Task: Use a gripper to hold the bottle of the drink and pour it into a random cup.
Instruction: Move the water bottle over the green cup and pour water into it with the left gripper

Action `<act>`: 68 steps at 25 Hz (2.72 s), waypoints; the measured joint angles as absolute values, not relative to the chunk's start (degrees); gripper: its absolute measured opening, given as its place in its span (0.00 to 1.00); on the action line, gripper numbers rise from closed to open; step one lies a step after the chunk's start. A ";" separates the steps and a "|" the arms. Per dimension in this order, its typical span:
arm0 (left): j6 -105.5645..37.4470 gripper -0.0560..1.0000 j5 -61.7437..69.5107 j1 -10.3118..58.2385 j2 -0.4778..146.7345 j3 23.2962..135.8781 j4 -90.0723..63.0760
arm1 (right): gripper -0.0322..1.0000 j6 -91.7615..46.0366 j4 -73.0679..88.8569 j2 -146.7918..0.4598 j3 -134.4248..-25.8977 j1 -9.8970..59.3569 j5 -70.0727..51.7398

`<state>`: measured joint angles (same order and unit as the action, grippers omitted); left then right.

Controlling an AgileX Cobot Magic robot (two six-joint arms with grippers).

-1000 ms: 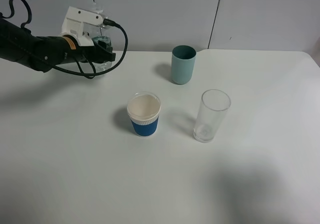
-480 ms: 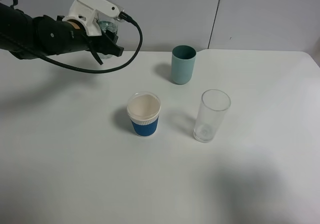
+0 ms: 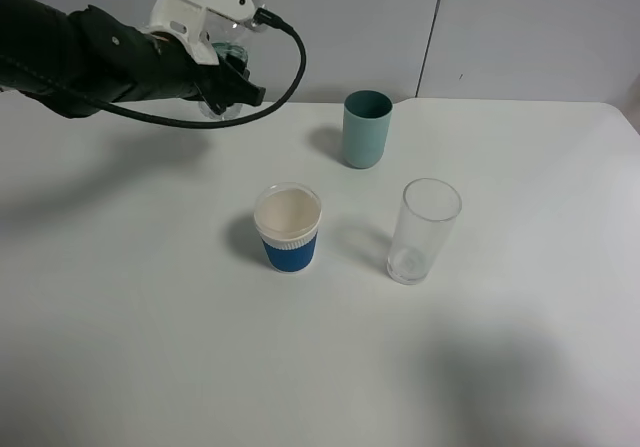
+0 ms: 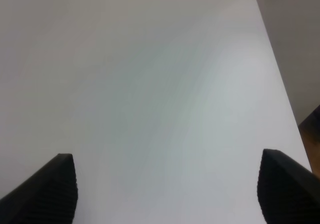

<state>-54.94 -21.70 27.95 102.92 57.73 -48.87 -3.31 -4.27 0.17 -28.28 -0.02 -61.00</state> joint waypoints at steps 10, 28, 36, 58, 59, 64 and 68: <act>-99.37 0.53 -32.66 34.90 102.92 65.48 -79.35 | 0.75 -3.31 -4.27 0.17 -28.28 -0.02 -61.00; -115.49 0.53 -45.54 37.40 110.56 74.32 -96.84 | 0.75 -3.31 -5.75 0.17 -28.28 -0.02 -61.00; -128.71 0.53 -47.62 40.67 115.74 79.81 -98.33 | 0.75 -3.31 -5.75 0.17 -28.28 -0.02 -61.00; -146.13 0.53 -56.71 44.48 121.10 87.06 -100.36 | 0.75 -3.31 -5.80 0.17 -28.28 -0.02 -61.00; -147.42 0.53 -56.90 44.48 121.34 87.06 -100.41 | 0.75 -3.31 -5.80 0.17 -28.28 -0.02 -61.00; -148.96 0.53 -57.04 44.48 121.85 87.06 -100.53 | 0.75 -3.31 -5.80 0.17 -28.28 -0.02 -61.00; -148.96 0.53 -57.04 44.48 121.85 87.06 -100.53 | 0.75 -3.31 -5.80 0.17 -28.28 -0.02 -61.00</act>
<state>-148.96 -57.04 44.48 121.85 87.06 -100.53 -3.31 -5.80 0.17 -28.28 -0.02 -61.00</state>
